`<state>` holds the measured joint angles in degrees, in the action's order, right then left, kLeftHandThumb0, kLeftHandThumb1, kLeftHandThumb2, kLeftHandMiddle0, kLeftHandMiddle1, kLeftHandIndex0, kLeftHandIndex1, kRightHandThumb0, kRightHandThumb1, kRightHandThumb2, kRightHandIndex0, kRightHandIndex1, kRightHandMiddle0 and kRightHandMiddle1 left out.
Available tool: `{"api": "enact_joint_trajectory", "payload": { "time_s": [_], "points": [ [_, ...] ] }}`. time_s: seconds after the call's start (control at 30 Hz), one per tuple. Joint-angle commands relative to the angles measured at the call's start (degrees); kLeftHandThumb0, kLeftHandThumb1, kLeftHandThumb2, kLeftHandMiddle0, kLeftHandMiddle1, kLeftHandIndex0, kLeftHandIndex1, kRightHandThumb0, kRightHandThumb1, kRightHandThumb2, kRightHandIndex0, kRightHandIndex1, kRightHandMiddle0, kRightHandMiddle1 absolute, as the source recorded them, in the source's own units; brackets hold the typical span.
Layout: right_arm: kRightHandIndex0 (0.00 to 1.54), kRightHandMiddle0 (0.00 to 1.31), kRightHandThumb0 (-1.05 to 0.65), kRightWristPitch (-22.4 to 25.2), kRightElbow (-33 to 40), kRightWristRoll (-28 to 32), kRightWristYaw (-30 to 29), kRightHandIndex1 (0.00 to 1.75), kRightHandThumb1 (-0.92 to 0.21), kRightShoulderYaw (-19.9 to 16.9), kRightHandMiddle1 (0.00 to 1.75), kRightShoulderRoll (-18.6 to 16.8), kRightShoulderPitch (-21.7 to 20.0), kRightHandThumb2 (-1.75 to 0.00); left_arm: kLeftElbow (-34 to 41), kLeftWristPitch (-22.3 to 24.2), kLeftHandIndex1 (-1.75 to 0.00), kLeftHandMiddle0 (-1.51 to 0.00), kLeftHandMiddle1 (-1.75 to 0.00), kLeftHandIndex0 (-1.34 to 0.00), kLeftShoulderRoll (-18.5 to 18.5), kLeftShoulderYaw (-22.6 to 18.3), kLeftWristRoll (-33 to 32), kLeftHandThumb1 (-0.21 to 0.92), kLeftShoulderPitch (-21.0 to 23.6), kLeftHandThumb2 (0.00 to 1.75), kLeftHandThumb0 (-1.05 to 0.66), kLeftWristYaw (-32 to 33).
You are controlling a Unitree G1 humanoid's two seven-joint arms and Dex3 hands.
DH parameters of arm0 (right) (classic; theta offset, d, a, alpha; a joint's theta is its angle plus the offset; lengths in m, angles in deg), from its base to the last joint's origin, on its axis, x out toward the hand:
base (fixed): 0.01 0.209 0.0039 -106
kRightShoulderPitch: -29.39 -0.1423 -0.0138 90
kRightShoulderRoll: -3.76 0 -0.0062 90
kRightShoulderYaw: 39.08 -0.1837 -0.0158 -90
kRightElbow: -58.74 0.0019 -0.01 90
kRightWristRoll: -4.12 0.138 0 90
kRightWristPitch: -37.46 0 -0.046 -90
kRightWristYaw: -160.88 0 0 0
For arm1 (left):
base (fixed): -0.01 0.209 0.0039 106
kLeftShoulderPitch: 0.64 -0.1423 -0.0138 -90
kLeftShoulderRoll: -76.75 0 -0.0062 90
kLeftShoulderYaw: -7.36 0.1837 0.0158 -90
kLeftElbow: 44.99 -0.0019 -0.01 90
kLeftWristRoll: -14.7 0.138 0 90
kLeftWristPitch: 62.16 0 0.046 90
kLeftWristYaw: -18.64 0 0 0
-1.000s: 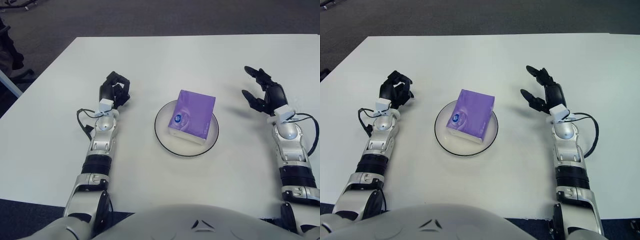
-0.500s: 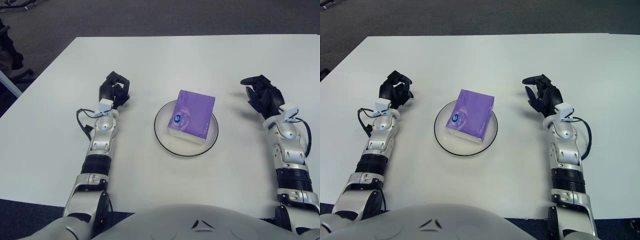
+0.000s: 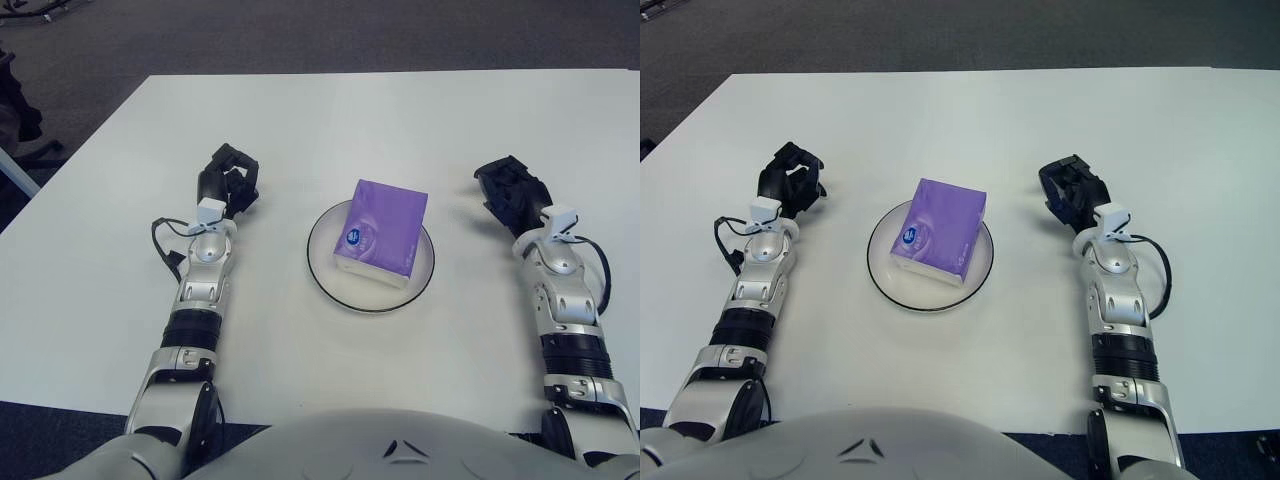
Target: Put the tissue paper into the plate.
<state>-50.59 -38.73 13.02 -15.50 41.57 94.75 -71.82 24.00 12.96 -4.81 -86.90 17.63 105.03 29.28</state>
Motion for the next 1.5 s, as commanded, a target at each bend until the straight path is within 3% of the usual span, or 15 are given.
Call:
{"api": "enact_joint_trajectory", "payload": {
  "time_s": [0.0,0.33,0.53,0.8,1.47],
  "points": [
    [0.67,0.35,-0.35,0.1,-2.5,0.0,0.2,1.13,-0.92,0.8,1.59,-3.2,1.2,-0.37,-4.3,-0.6,-1.69,-0.91,-1.75,-0.64,2.9,0.9,0.5,0.92,-7.0,0.48,-0.39,0.2],
    [0.67,0.33,-0.35,-0.4,-5.2,-2.0,0.4,1.28,-0.92,2.5,1.62,-3.5,1.3,-0.4,-4.2,-0.9,-1.69,-0.91,-1.75,-0.64,3.3,1.4,0.7,0.92,-7.2,0.48,-0.39,0.7],
    [0.63,0.26,-0.35,0.6,-6.8,-3.2,-1.6,1.48,-0.92,3.3,1.7,-4.5,1.0,-0.46,-3.7,-0.6,-1.69,-0.91,-1.75,-0.64,3.5,1.6,0.8,0.92,-7.5,0.48,-0.39,1.0],
    [0.58,0.22,-0.35,-1.9,-10.0,-3.9,-2.7,1.69,-0.92,3.6,1.74,-5.6,0.7,-0.5,-3.7,-0.6,-1.69,-0.91,-1.75,-0.64,3.5,1.6,0.8,0.92,-7.6,0.48,-0.39,1.0],
    [0.58,0.23,-0.35,-4.7,-13.0,-5.7,-4.4,1.75,-0.89,3.6,1.75,-6.4,-0.2,-0.55,-3.2,-0.2,-1.7,-0.93,-1.75,-0.64,3.6,1.3,0.1,0.92,-7.8,0.48,-0.39,0.5]
  ]
}}
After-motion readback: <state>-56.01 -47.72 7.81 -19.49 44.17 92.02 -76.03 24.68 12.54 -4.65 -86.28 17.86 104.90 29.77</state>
